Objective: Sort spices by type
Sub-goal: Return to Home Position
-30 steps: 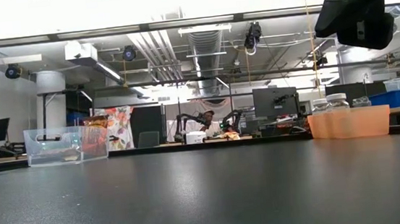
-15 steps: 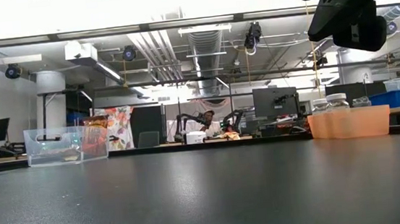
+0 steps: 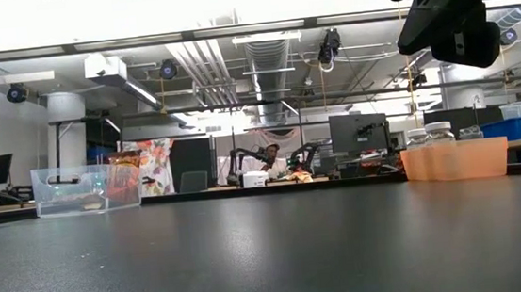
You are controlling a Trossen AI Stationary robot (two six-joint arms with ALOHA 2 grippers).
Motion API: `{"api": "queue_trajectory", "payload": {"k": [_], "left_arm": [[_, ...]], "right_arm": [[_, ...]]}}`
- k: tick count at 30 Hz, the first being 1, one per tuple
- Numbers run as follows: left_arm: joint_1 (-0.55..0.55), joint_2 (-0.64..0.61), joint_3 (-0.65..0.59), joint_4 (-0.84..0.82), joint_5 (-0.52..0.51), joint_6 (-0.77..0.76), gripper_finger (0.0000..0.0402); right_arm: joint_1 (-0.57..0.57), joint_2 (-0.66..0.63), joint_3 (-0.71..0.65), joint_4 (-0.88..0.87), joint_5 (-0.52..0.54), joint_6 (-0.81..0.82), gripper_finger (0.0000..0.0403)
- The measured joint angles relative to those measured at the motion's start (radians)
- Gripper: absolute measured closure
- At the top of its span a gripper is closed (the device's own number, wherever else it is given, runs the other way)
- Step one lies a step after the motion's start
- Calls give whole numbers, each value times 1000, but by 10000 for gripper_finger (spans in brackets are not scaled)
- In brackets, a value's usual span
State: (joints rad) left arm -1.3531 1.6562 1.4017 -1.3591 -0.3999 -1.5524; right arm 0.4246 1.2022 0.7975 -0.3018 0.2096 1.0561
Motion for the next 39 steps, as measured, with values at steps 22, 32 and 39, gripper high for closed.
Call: {"api": "queue_trajectory", "payload": {"k": [22,32,39], "left_arm": [[398,6,363,-196,-524,360,197],[651,0,512,63,-700,722,251],[809,30,548,796,-274,1422,279]], "right_arm": [[-7,-2,0,55,2,-121,394],[-46,-51,0,326,0,-384,394],[-74,-83,78,382,-1,-600,394]]}}
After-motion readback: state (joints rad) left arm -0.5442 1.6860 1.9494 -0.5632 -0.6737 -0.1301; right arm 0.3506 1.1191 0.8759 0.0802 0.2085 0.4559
